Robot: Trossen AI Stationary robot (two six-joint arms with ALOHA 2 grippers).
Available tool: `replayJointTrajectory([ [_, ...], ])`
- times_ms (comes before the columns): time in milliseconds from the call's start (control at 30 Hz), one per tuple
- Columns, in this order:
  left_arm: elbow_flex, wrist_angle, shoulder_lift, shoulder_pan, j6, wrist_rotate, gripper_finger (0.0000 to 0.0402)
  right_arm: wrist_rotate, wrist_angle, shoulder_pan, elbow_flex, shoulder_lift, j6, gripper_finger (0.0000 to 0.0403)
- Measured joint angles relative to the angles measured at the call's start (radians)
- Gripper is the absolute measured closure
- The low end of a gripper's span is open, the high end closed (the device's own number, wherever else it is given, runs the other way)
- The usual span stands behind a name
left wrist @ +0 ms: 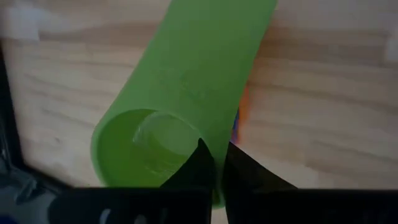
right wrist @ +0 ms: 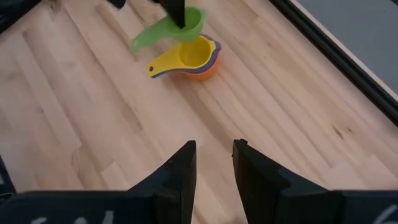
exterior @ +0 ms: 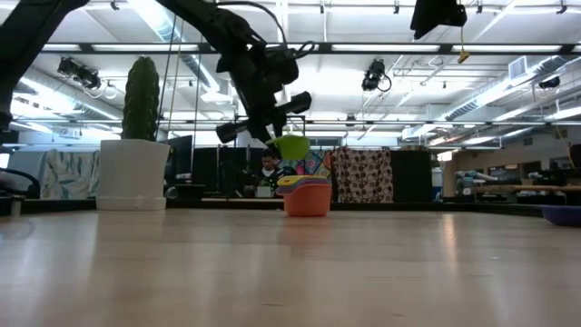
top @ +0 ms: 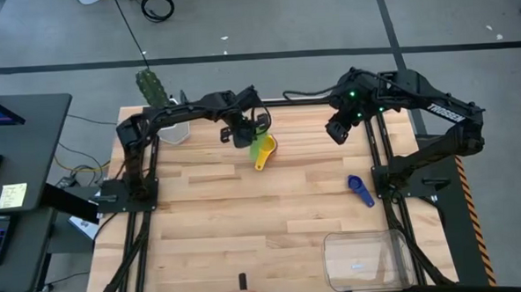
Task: Nest measuring cups in basket
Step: Stack the green measuring cup on top of the yellow measuring cup
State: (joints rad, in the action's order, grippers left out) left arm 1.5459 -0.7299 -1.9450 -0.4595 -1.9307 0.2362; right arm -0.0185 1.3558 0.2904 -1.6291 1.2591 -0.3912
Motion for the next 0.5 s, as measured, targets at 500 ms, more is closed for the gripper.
replayJointTrajectory([
  [500,0.0,0.096,-0.097,0.006,-0.028,0.022,0.0386,0.0,0.013,0.017,0.0,0.0,0.035,0.0293],
])
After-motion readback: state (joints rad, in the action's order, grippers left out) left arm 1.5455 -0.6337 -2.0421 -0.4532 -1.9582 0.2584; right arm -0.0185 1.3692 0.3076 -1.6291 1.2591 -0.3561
